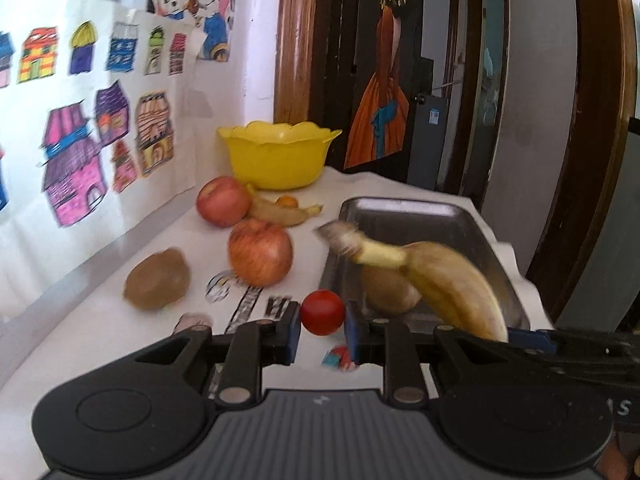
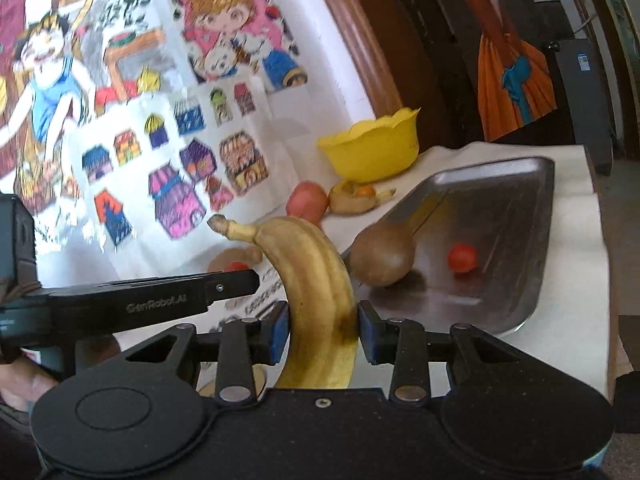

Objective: Organize fruits
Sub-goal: 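Lower tomato and banana into the metal tray and open both tools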

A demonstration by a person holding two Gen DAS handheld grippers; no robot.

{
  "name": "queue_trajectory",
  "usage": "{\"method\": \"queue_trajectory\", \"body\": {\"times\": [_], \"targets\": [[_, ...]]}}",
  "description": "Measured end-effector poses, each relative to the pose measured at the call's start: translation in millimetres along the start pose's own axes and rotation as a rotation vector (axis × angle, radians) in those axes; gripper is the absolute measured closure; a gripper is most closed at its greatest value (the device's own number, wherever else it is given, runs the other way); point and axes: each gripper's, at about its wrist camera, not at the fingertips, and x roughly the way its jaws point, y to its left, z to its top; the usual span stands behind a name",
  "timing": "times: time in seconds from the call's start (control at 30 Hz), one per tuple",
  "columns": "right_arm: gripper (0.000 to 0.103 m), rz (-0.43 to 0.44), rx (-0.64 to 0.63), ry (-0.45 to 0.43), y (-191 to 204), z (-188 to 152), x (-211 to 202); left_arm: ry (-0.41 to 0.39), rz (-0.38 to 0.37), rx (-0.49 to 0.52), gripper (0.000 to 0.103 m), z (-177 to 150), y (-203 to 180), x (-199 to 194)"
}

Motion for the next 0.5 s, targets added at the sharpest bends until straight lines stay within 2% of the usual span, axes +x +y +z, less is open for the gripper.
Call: {"method": "queue_trajectory", "body": {"times": [0.27, 0.5], "targets": [[0.065, 0.007, 0.051, -0.128, -44.3, 25.7, -12.3, 0.003, -0.023, -0.008, 0.078, 23.5, -17.8, 42.3], [0.065, -0.042, 0.081, -0.167, -86.9, 46.3, -3.7, 0.019, 0.01, -0.003, 0.077, 31.0, -27.0, 79.3]]}}
